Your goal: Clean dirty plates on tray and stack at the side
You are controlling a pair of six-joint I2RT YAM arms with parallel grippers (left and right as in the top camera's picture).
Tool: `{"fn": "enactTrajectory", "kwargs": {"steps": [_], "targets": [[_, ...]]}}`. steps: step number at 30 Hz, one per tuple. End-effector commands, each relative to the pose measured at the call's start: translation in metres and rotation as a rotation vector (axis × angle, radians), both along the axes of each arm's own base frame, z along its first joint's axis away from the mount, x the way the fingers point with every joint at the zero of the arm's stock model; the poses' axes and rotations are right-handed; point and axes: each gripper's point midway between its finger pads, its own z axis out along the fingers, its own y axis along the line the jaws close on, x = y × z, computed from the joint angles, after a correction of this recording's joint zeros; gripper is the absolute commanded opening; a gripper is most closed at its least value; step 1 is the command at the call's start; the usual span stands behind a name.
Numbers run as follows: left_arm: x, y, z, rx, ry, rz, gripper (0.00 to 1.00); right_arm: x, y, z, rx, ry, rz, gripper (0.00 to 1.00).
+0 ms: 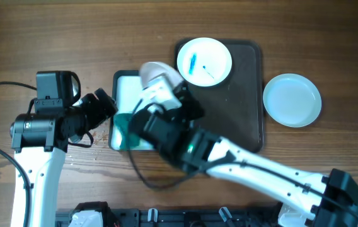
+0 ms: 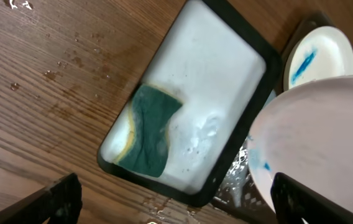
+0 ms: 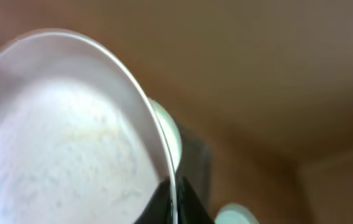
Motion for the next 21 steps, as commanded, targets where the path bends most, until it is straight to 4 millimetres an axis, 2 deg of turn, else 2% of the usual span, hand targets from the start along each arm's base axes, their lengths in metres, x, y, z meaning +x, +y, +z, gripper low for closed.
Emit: {"fn": "enactTrajectory", "kwargs": {"steps": [1, 2, 4, 6, 9, 12, 15, 19, 20, 21], "targets": [[-0.002, -0.011, -0.009, 0.007, 0.024, -0.083, 0.88, 0.007, -0.015, -0.050, 0.395, 0.284, -0.113, 0.04], [-0.004, -0.015, -0.016, 0.024, 0.042, -0.129, 0.77, 0.006, -0.020, -0.061, 0.461, 0.383, -0.125, 0.04], [-0.006, -0.022, -0.031, 0.038, 0.083, -0.185, 0.66, 0.004, -0.023, -0.069, 0.527, 0.493, -0.119, 0.04], [-0.007, -0.029, -0.057, 0.057, 0.148, -0.216, 0.64, 0.004, -0.029, -0.072, 0.596, 0.556, -0.138, 0.04], [-0.011, -0.017, -0.097, 0.137, 0.275, -0.157, 0.64, 0.002, -0.023, -0.075, 0.641, 0.616, -0.113, 0.04], [-0.006, -0.028, -0.138, 0.085, 0.355, -0.179, 0.61, 0.004, -0.027, -0.075, 0.623, 0.597, -0.127, 0.04], [0.000, -0.031, -0.166, 0.074, 0.411, -0.183, 0.50, 0.015, -0.040, -0.074, 0.577, 0.519, -0.179, 0.04], [-0.001, -0.038, -0.195, 0.037, 0.479, -0.197, 0.43, 0.024, -0.064, -0.074, 0.479, 0.428, -0.265, 0.04], [-0.001, -0.042, -0.200, 0.025, 0.486, -0.205, 0.40, 0.025, -0.067, -0.075, 0.463, 0.416, -0.277, 0.04], [-0.003, -0.046, -0.205, 0.018, 0.499, -0.216, 0.26, 0.026, -0.067, -0.076, 0.461, 0.417, -0.279, 0.04]]}}
